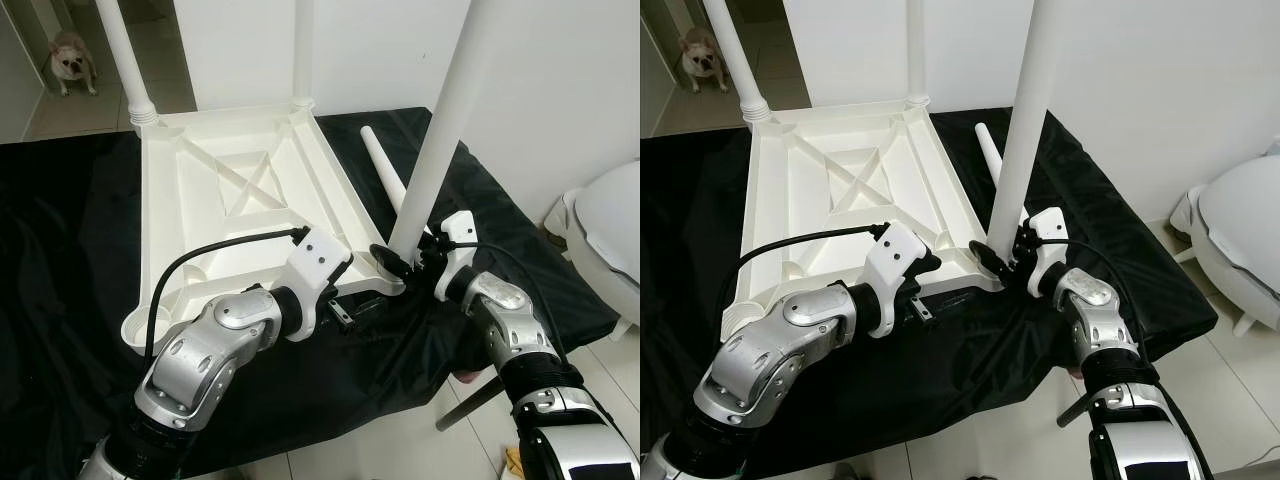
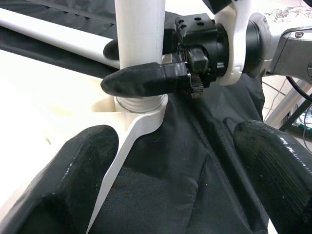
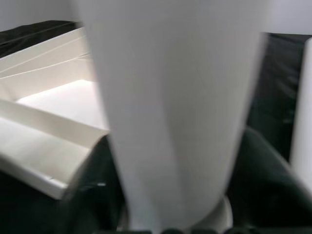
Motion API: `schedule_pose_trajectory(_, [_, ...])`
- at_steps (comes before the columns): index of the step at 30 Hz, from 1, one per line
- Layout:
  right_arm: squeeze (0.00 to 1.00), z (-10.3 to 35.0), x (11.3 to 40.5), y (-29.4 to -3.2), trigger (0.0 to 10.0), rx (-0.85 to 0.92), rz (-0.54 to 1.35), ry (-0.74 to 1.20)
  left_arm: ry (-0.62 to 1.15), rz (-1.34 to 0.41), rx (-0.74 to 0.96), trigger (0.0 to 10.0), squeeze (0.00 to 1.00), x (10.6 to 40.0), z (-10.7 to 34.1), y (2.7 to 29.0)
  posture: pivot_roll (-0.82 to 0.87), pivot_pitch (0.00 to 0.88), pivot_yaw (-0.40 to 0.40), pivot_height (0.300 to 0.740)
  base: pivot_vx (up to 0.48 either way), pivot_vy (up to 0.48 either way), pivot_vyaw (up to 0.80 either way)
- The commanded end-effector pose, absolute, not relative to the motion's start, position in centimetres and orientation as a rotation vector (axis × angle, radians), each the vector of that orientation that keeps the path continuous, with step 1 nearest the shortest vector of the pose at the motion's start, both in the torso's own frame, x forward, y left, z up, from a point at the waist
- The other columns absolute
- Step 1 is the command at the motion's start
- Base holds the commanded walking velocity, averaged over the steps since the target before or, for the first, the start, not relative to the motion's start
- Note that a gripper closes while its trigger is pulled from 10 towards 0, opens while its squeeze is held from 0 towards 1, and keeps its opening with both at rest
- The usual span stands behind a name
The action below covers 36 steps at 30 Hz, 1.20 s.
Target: Building children table
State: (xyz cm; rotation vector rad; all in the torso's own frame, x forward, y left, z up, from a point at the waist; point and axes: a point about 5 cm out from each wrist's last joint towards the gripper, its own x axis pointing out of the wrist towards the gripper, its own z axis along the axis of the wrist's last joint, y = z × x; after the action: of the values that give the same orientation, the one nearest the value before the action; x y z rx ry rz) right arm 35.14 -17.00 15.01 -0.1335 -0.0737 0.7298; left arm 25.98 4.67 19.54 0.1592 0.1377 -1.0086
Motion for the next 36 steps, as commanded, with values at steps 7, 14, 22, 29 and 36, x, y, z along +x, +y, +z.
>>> schedule_pose_trajectory(7, [0.00, 14.1, 34.7, -17.1, 0.0, -0.155, 0.759, -0.044, 0.132, -0.999, 0.165, 10.0, 0.00, 26.1, 19.8, 4.7, -0.01, 0.078, 0.003, 0.740, 0.000, 0.000, 0.00])
schedule_pose_trajectory(14, [0.00, 13.9, 34.9, -17.3, 10.0, -0.136, 0.645, -0.028, 0.134, -1.002, 0.164, 10.0, 0.00, 26.0, 19.8, 4.6, -0.01, 0.079, -0.004, 0.740, 0.000, 0.000, 0.00])
schedule_pose_trajectory(22, [0.00, 14.7, 35.3, -16.4, 10.0, -0.082, 0.460, -0.082, 0.132, -1.000, 0.162, 10.0, 0.00, 26.1, 19.7, 4.6, -0.01, 0.077, -0.005, 0.740, 0.000, 0.000, 0.00])
schedule_pose_trajectory(29, [0.00, 15.0, 35.4, -15.2, 10.0, 0.017, 0.227, -0.101, 0.133, -1.008, 0.164, 10.0, 0.00, 26.0, 19.7, 4.6, -0.02, 0.077, -0.001, 0.740, 0.000, 0.000, 0.00])
schedule_pose_trajectory(36, [0.00, 15.0, 35.2, -13.2, 10.0, 0.067, 0.002, -0.116, 0.134, -1.015, 0.161, 10.0, 0.00, 26.0, 19.7, 4.5, -0.02, 0.077, 0.000, 0.740, 0.000, 0.000, 0.00])
